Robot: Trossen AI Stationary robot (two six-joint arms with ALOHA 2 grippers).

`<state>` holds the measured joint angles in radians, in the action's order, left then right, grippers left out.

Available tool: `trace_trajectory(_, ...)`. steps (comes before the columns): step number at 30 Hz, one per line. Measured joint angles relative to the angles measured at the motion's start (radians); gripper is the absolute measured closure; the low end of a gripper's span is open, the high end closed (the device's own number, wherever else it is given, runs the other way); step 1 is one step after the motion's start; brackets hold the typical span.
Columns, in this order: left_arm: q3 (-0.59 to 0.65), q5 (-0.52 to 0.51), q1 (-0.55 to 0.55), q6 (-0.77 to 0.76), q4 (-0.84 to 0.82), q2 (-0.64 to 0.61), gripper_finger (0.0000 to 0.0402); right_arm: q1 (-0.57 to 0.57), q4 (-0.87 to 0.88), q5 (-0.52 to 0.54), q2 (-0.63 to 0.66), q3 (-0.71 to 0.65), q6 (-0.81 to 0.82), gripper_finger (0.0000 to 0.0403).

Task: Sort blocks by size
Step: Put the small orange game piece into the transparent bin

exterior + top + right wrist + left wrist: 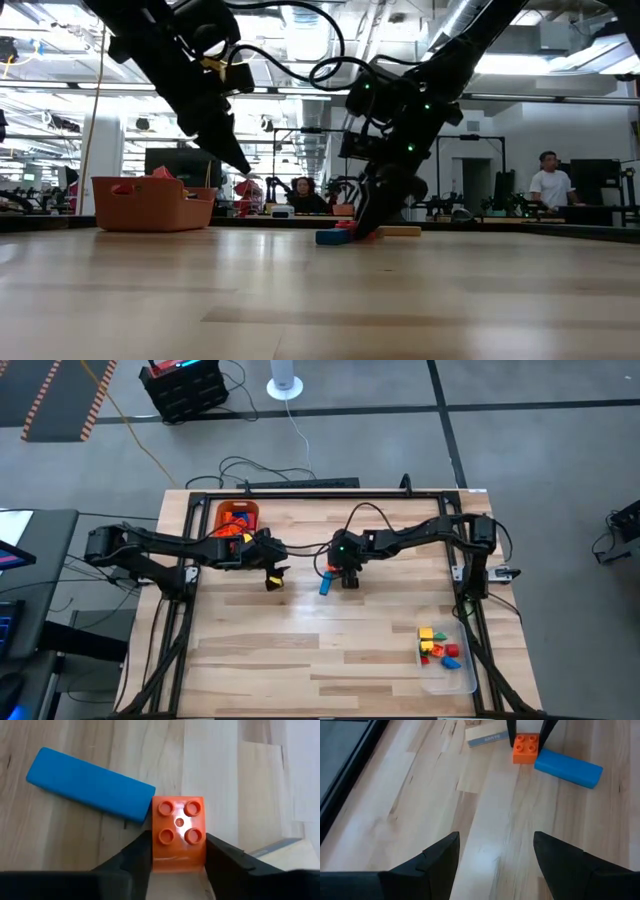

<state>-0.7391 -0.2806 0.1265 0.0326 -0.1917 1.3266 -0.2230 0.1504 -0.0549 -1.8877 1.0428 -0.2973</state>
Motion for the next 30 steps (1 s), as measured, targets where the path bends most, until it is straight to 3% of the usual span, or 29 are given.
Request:
trace_trajectory(2,0.000,0.000,0.000,0.005,0.000,0.000,0.0152,0.000,0.006,0.000,0.000,0.001,0.003,0.0239)
trace_trajectory(7,0.000,-0.044,0.000,0.047,-0.009,0.000,0.0152,0.012,0.093,0.001,0.037,0.000,0.064,0.0242)
trace_trajectory(14,0.000,-0.090,0.000,0.030,-0.065,0.000,0.0152,0.129,0.437,-0.007,0.298,0.000,0.306,0.0242)
trace_trajectory(18,0.000,-0.090,0.000,0.025,-0.064,0.000,0.0152,0.324,0.601,-0.055,0.439,0.000,0.534,0.0242)
trace_trajectory(22,0.000,-0.090,0.000,0.006,-0.063,0.000,0.0152,0.581,0.622,-0.032,0.522,0.000,0.797,0.0242)
trace_trajectory(27,0.000,-0.090,-0.013,-0.018,-0.056,0.000,0.0152,0.870,0.648,0.084,0.533,0.000,1.235,0.0236)
trace_trajectory(30,0.000,-0.089,-0.033,-0.041,-0.043,0.000,0.0152,0.997,0.709,0.100,0.510,0.000,1.515,0.0226)
